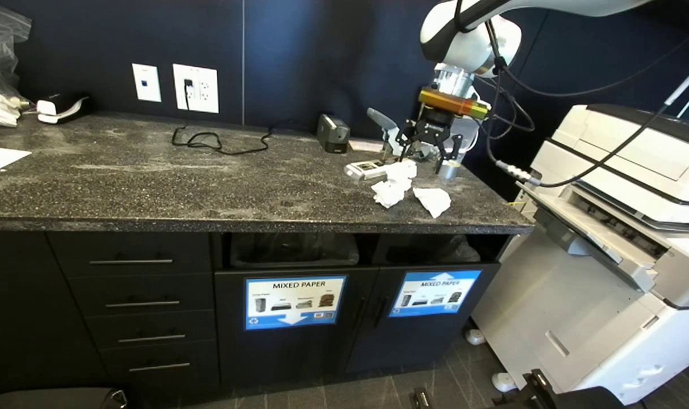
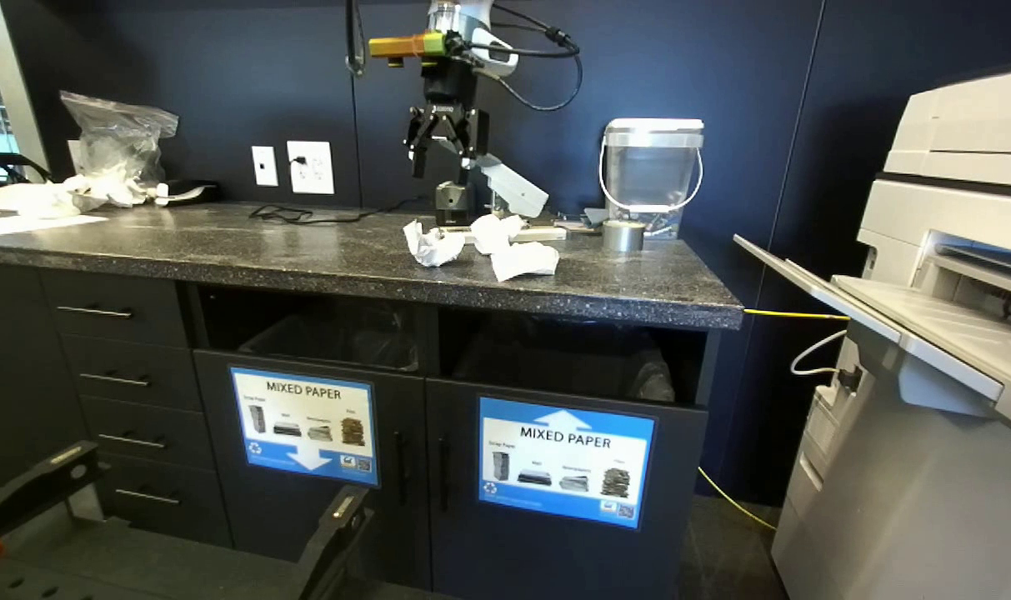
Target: Put the tissues inside the rubbish bin.
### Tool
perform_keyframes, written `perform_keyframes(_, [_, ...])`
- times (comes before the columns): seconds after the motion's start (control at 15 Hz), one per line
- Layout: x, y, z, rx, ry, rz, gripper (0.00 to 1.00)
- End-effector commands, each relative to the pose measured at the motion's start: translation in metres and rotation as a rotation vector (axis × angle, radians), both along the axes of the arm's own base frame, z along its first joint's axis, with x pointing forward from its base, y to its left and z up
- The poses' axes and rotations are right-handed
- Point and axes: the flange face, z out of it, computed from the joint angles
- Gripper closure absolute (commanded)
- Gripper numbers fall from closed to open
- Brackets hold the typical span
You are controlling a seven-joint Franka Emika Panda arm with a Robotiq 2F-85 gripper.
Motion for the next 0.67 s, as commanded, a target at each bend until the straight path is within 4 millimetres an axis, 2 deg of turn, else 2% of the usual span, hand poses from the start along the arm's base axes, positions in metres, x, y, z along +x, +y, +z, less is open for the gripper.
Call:
perform_keyframes(0.0, [0.013, 0.016, -0.009, 0.041, -0.011, -0.195, 0.0])
perform_keyframes(0.07, [0.016, 0.015, -0.012, 0.045, -0.023, -0.246, 0.0])
perform_keyframes(0.13, [0.015, 0.029, -0.023, 0.028, -0.043, -0.281, 0.0])
perform_keyframes(0.27, [0.02, 0.031, -0.032, 0.004, -0.064, -0.336, 0.0])
perform_keyframes(0.4, [0.023, 0.048, -0.051, -0.022, -0.086, -0.387, 0.0])
perform_keyframes(0.47, [0.028, 0.043, -0.053, -0.027, -0.09, -0.411, 0.0])
perform_keyframes(0.6, [0.028, 0.057, -0.074, -0.057, -0.102, -0.437, 0.0])
